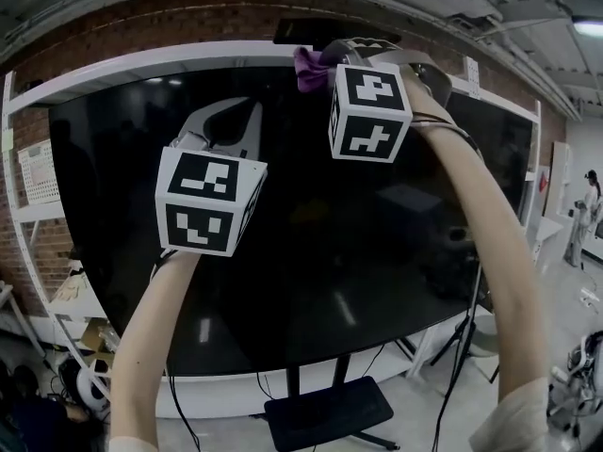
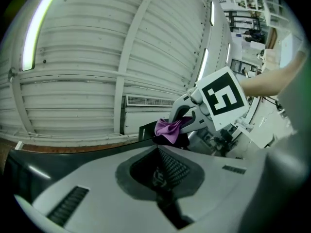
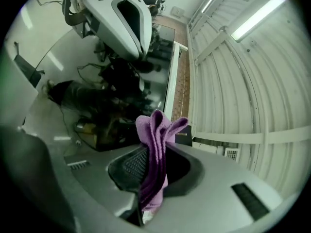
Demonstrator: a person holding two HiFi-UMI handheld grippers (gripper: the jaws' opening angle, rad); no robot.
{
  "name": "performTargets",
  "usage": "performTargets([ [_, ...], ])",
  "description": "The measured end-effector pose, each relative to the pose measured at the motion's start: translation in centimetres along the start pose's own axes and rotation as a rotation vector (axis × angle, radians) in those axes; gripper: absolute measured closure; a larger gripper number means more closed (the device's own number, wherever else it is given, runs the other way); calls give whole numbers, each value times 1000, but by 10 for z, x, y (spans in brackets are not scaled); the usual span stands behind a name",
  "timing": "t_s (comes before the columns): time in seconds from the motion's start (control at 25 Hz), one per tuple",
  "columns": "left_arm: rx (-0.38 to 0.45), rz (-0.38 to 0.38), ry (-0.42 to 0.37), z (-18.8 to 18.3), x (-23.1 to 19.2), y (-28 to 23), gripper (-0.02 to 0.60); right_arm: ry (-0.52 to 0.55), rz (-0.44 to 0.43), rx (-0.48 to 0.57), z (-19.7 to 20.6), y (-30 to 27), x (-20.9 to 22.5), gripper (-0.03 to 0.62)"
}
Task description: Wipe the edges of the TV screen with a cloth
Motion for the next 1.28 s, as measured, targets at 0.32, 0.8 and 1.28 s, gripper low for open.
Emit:
performTargets([
  [0.32, 11, -60, 60, 21, -46, 36, 566, 10, -6, 54, -58, 3, 21, 540],
  [0.8, -13, -22, 68, 56, -153, 118, 566, -34, 55, 118, -214, -13, 51, 540],
  [1.28, 8, -22, -5, 89, -284, 225, 566, -25, 34, 97, -406, -24, 96, 540],
])
Point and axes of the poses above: the fingertips, and each gripper's own axes: y backward along the fingers, x to its right, z out of its underside, the point moved 10 cm from there along y, backward along the fingers, and after that the axes turned 4 degrees about y, right-handed, at the moved point
